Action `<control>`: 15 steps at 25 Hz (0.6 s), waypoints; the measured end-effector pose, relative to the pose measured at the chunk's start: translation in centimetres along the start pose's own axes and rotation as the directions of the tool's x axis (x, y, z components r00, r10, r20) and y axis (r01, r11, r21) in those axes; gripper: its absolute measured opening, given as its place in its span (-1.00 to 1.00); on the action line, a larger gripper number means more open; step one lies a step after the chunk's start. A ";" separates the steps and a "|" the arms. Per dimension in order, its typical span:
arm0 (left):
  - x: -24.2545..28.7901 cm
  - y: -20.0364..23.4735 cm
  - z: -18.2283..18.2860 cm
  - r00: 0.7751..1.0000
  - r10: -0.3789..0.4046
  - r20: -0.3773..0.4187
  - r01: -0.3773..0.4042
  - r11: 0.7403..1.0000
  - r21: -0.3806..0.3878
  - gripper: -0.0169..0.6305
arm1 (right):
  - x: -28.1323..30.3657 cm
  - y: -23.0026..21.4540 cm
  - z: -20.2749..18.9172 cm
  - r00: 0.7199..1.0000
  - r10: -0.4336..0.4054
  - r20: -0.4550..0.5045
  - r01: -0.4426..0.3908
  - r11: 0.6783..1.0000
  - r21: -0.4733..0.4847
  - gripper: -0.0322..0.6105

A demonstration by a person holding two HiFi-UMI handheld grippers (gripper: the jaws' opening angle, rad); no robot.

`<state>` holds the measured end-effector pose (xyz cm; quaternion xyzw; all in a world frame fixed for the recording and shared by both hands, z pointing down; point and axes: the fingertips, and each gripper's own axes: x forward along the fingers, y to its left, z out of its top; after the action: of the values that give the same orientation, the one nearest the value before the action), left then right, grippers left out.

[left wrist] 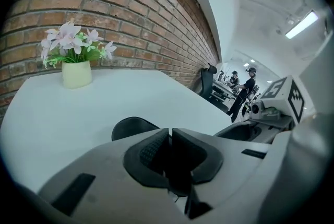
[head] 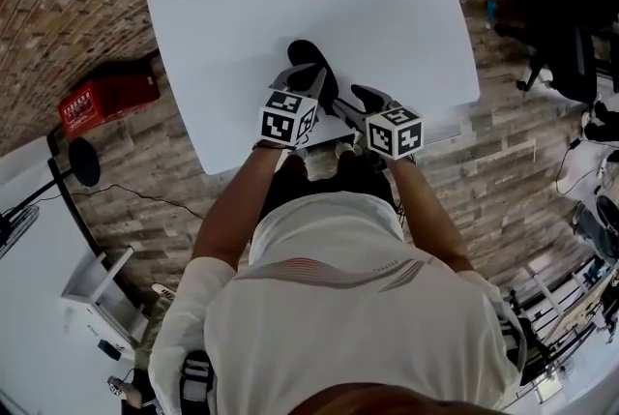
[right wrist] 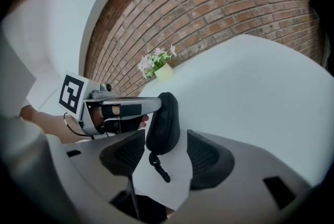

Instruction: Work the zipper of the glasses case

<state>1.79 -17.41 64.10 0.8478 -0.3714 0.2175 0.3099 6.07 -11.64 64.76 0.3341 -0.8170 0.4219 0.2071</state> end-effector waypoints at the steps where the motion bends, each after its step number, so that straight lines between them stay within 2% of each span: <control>1: -0.1 0.0 0.0 1.000 0.000 0.000 0.000 1.000 -0.001 -0.85 | 0.5 0.0 -0.3 1.000 0.004 -0.017 -0.004 1.000 -0.003 0.07; 7: -0.5 0.3 -0.2 1.000 -0.003 0.003 0.003 1.000 -0.025 -0.85 | 2.8 0.0 -1.1 0.998 0.017 -0.061 -0.019 0.999 -0.030 0.12; 11: -0.7 0.3 -0.2 1.000 -0.006 0.005 0.006 0.999 -0.038 -0.85 | 3.1 0.8 -1.3 0.994 0.064 -0.087 -0.070 0.995 -0.070 0.12; 15: -0.7 0.3 -0.2 1.000 -0.012 0.001 0.012 0.999 -0.030 -0.85 | 3.6 1.5 -1.3 0.991 0.102 -0.086 -0.107 0.993 -0.057 0.12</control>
<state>1.12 -17.11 63.96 0.8452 -0.3698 0.2096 0.3239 2.62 -11.27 66.89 0.2665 -0.8368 0.4201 0.2285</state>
